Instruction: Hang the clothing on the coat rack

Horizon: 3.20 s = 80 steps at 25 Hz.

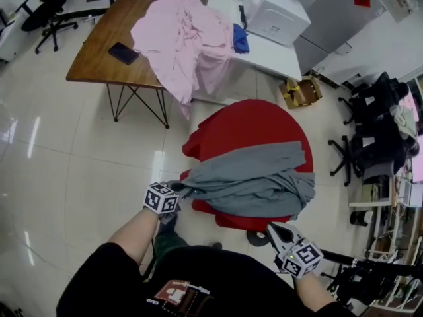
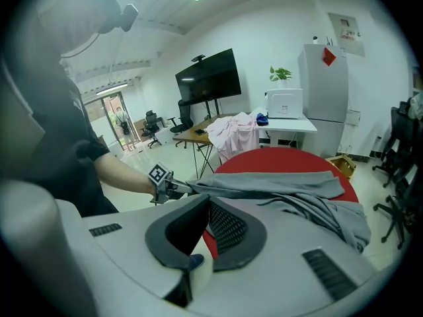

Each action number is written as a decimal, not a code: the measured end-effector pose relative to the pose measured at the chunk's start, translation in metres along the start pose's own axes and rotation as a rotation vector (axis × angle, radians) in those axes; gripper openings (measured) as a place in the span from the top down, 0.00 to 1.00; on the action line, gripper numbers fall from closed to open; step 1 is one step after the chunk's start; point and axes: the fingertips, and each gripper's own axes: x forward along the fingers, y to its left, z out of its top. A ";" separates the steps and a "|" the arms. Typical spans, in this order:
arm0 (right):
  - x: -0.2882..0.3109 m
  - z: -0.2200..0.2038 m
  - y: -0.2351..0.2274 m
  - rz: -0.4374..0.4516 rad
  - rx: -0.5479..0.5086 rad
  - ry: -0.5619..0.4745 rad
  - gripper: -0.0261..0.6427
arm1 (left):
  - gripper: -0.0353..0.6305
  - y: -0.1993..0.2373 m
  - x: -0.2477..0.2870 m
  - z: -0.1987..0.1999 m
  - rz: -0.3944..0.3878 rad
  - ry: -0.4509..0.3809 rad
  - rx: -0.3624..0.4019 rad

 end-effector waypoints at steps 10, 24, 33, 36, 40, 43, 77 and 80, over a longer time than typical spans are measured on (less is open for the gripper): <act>-0.013 0.007 -0.004 -0.008 0.043 -0.137 0.96 | 0.93 -0.144 -0.071 0.043 -0.378 0.072 0.026; -0.120 -0.016 -0.022 -0.125 0.120 -0.416 0.96 | 0.93 -0.375 -0.058 0.100 -0.873 0.177 0.034; -0.287 -0.015 -0.036 -0.188 0.076 -0.629 0.96 | 0.93 -0.543 0.025 0.135 -0.755 0.334 0.253; -0.328 -0.026 -0.038 -0.206 0.074 -0.664 0.96 | 0.93 -0.592 0.047 0.150 -0.715 0.377 0.435; -0.363 -0.045 -0.038 -0.228 0.066 -0.706 0.96 | 0.93 -0.637 0.073 0.178 -0.640 0.423 0.671; -0.384 -0.063 -0.047 -0.258 0.081 -0.740 0.96 | 0.93 -0.667 0.094 0.202 -0.577 0.450 0.803; -0.521 0.069 -0.088 -0.972 -0.225 -0.928 0.67 | 0.94 -0.918 0.066 0.225 -0.797 0.111 0.740; -0.546 0.062 -0.090 -0.939 -0.262 -0.933 0.92 | 0.94 -0.927 0.069 0.229 -0.770 0.049 0.752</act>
